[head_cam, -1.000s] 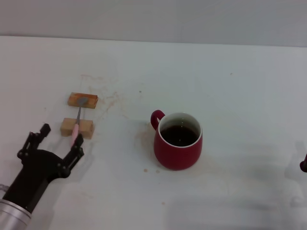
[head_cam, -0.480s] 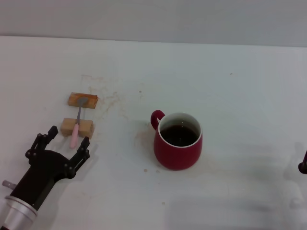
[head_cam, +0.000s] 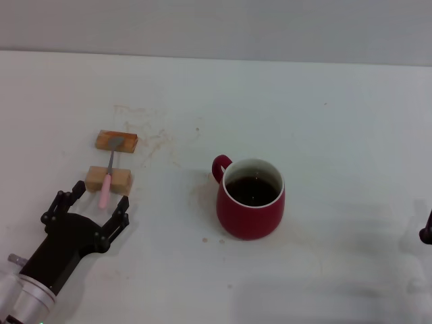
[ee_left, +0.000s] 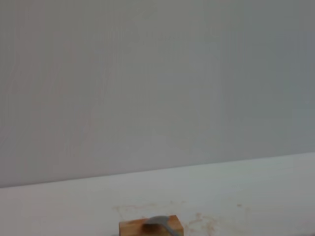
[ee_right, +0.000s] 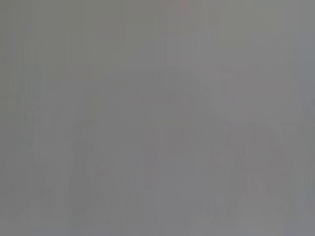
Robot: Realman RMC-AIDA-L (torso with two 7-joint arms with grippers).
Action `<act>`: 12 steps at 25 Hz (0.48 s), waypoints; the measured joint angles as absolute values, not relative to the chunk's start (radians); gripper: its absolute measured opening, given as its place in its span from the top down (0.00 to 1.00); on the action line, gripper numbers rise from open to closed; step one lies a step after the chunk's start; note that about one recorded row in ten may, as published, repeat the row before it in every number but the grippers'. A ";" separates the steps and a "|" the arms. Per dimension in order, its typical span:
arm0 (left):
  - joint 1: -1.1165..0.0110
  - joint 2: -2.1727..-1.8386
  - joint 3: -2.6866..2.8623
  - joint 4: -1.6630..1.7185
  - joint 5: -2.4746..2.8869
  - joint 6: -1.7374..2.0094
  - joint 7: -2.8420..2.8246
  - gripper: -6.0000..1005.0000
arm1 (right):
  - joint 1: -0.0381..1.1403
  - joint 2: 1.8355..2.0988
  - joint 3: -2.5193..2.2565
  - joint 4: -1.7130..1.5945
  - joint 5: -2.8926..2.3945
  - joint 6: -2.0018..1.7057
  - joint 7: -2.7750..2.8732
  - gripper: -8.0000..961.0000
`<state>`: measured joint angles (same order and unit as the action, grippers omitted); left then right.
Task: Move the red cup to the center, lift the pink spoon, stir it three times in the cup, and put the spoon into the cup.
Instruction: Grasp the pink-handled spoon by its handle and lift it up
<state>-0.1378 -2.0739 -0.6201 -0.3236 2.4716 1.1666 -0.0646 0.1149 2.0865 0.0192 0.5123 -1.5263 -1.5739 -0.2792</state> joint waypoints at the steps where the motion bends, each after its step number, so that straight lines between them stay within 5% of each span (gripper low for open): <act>1: -0.139 -2.074 -0.620 -0.324 2.471 1.164 -0.065 0.16 | 0.116 2.086 0.019 0.512 -1.526 -1.574 -0.279 0.99; 12: -0.147 -2.076 -0.618 -0.324 2.471 1.143 -0.064 0.16 | 0.114 2.086 0.017 0.511 -1.526 -1.574 -0.279 0.99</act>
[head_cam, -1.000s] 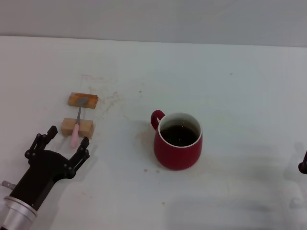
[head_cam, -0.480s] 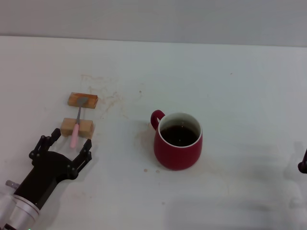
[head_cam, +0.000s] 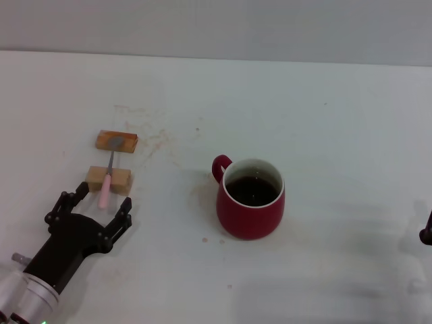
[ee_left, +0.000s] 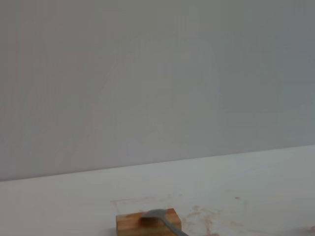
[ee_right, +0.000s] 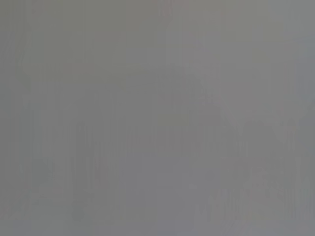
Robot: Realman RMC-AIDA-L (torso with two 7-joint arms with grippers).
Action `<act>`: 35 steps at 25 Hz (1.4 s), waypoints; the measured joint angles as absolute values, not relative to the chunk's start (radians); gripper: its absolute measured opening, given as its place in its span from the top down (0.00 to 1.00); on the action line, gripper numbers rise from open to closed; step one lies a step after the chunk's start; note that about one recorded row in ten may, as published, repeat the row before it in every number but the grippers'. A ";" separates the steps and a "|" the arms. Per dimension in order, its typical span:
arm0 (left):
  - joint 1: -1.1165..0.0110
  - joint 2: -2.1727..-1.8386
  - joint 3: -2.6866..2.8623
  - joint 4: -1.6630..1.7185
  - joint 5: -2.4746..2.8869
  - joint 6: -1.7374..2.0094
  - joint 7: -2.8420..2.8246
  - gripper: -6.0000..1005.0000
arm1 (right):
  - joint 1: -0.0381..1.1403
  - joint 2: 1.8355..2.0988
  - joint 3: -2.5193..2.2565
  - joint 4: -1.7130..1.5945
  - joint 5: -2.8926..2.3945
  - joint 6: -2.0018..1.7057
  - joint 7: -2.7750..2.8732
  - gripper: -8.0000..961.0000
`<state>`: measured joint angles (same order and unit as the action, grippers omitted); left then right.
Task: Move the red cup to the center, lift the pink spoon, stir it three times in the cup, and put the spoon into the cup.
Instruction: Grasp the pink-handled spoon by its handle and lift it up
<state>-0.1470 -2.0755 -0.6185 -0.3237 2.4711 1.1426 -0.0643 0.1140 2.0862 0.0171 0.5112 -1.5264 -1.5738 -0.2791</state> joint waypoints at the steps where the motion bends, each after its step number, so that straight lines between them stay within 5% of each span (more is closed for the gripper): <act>1: -0.148 -2.076 -0.618 -0.324 2.471 1.139 -0.064 0.16 | 0.113 2.086 0.017 0.511 -1.526 -1.574 -0.279 0.99; 13: -0.150 -2.077 -0.618 -0.326 2.471 1.132 -0.064 0.16 | 0.112 2.086 0.017 0.511 -1.526 -1.574 -0.279 0.99; 35: -0.152 -2.076 -0.621 -0.333 2.471 1.132 -0.064 0.40 | 0.112 2.086 0.017 0.511 -1.526 -1.572 -0.279 0.99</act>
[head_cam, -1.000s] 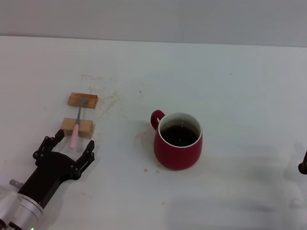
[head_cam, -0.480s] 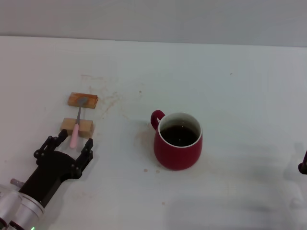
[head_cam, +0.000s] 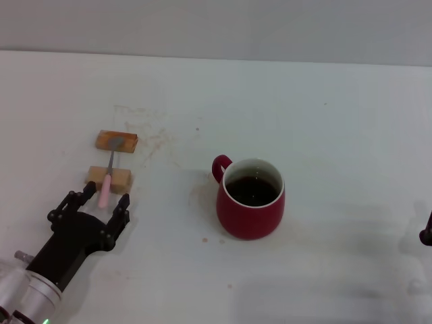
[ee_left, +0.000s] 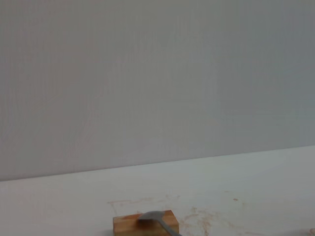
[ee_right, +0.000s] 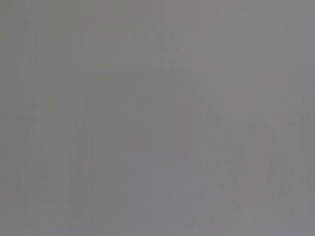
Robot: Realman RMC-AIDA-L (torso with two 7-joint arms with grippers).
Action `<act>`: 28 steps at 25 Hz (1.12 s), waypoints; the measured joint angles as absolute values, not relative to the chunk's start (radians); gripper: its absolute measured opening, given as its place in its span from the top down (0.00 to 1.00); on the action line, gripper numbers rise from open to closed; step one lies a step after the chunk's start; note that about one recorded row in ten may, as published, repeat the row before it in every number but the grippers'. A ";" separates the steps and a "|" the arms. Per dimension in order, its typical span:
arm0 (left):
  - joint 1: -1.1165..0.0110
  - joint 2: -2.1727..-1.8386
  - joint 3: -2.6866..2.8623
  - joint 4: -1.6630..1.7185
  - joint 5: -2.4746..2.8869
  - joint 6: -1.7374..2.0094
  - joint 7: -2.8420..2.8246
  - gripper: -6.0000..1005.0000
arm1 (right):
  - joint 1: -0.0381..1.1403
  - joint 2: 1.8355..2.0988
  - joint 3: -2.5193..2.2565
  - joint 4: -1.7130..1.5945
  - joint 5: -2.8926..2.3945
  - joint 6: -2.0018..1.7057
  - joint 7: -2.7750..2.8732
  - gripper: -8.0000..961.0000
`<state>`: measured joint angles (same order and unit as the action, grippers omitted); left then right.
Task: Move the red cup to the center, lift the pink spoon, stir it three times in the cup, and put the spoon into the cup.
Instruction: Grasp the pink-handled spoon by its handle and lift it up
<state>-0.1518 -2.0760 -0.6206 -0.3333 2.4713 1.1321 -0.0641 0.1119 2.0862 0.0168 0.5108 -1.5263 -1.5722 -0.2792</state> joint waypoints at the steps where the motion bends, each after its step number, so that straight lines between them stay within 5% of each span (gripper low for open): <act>1: -0.152 -2.076 -0.620 -0.333 2.471 1.132 -0.064 0.40 | 0.112 2.086 0.017 0.511 -1.526 -1.572 -0.279 0.99; 28: -0.150 -2.076 -0.618 -0.330 2.471 1.132 -0.060 0.49 | 0.112 2.086 0.015 0.511 -1.527 -1.572 -0.279 0.99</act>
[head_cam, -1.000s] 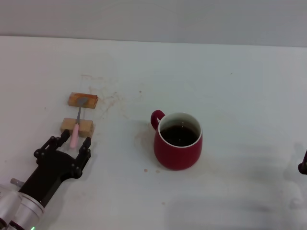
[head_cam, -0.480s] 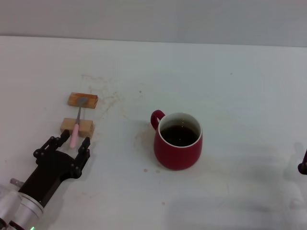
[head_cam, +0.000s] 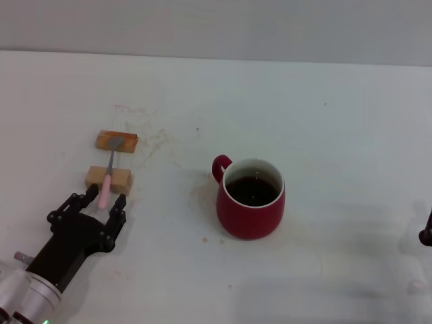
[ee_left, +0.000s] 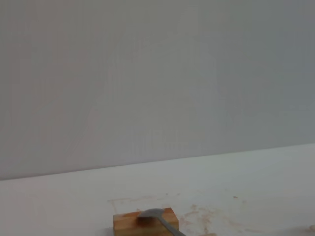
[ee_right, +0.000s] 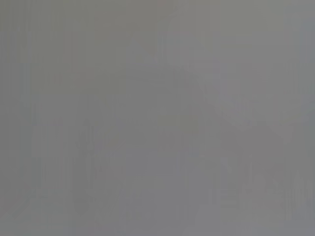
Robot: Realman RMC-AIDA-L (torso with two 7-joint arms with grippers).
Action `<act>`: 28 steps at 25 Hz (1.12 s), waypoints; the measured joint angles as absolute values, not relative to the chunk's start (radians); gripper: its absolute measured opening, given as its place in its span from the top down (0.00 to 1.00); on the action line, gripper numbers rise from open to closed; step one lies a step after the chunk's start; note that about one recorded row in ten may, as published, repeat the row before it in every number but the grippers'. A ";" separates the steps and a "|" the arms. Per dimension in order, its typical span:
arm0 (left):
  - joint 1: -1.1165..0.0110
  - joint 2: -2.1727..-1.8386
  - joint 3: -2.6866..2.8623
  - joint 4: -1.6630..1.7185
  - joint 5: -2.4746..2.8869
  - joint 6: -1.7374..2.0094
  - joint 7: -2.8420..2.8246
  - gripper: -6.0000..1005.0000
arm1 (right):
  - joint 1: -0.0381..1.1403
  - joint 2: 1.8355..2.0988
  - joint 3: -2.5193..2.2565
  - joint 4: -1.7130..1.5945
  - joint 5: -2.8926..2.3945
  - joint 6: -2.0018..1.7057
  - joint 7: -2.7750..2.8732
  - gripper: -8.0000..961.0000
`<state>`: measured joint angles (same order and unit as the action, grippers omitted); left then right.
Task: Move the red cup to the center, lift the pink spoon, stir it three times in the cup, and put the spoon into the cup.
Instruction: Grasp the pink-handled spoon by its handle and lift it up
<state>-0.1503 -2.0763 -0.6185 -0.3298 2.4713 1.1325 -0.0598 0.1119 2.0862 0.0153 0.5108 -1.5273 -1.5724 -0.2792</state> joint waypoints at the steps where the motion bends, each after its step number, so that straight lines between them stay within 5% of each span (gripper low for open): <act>1: -0.150 -2.077 -0.618 -0.330 2.471 1.132 -0.060 0.49 | 0.112 2.086 0.015 0.511 -1.528 -1.572 -0.279 0.99; 28: -0.151 -2.077 -0.618 -0.333 2.472 1.133 -0.060 0.60 | 0.112 2.085 0.015 0.509 -1.528 -1.572 -0.279 0.99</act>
<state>-0.1514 -2.0770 -0.6181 -0.3329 2.4725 1.1325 -0.0597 0.1119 2.0852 0.0153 0.5092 -1.5283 -1.5723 -0.2792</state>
